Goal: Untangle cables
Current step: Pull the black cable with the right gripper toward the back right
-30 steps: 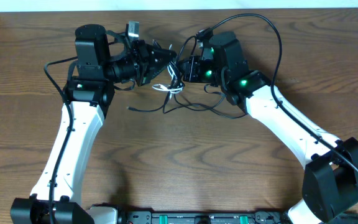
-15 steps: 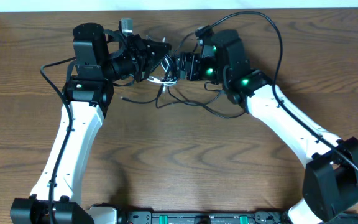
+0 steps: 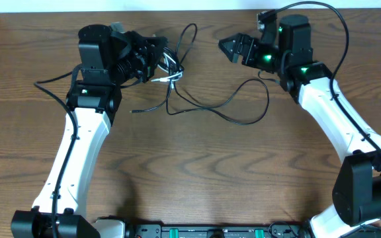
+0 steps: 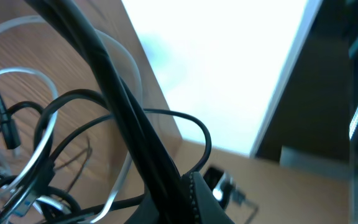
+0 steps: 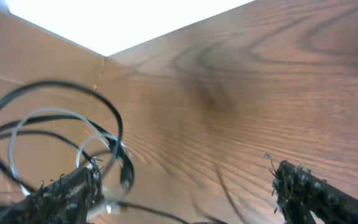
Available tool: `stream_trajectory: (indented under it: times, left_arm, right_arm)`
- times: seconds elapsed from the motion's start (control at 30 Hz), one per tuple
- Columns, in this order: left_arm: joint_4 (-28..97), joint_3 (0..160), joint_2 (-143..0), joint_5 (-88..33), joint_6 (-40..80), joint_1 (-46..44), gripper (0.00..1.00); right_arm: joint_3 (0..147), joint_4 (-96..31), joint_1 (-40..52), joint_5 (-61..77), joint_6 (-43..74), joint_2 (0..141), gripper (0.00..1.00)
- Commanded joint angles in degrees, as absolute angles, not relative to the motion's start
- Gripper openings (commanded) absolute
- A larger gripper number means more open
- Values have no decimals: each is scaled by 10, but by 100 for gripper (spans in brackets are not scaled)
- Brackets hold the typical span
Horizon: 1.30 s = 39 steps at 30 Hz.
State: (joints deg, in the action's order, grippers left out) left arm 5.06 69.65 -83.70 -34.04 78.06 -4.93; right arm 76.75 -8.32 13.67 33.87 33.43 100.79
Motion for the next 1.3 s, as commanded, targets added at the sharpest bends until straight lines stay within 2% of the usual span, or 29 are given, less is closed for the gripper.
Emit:
stream_trajectory:
  times: [0.0,0.23,0.4,0.7,0.83,1.1,1.2,1.27]
  left_arm:
    - [68,699,-834,-244,835,-48,7]
    - [131,699,-834,-139,850,-48,7]
    - [162,699,-834,-96,850,-48,7]
    - [224,699,-834,-64,850,-18,7]
    - [236,699,-834,-74,850,-15,8]
    - [239,699,-834,-83,850,-15,7]
    - [240,699,-834,-83,849,-15,7]
    - [240,699,-834,-83,848,-15,8]
  right_arm:
    - [768,-114,148,368,242,1000,88]
    - [768,-160,211,363,167,1008,86]
    - [768,-163,281,323,162,1020,81]
    - [768,-151,406,186,249,1064,69]
    - [768,-111,454,123,277,1095,69]
    - [768,-1,491,119,294,1156,67]
    - [768,9,493,99,319,1187,60]
    - [768,8,491,90,319,1192,47]
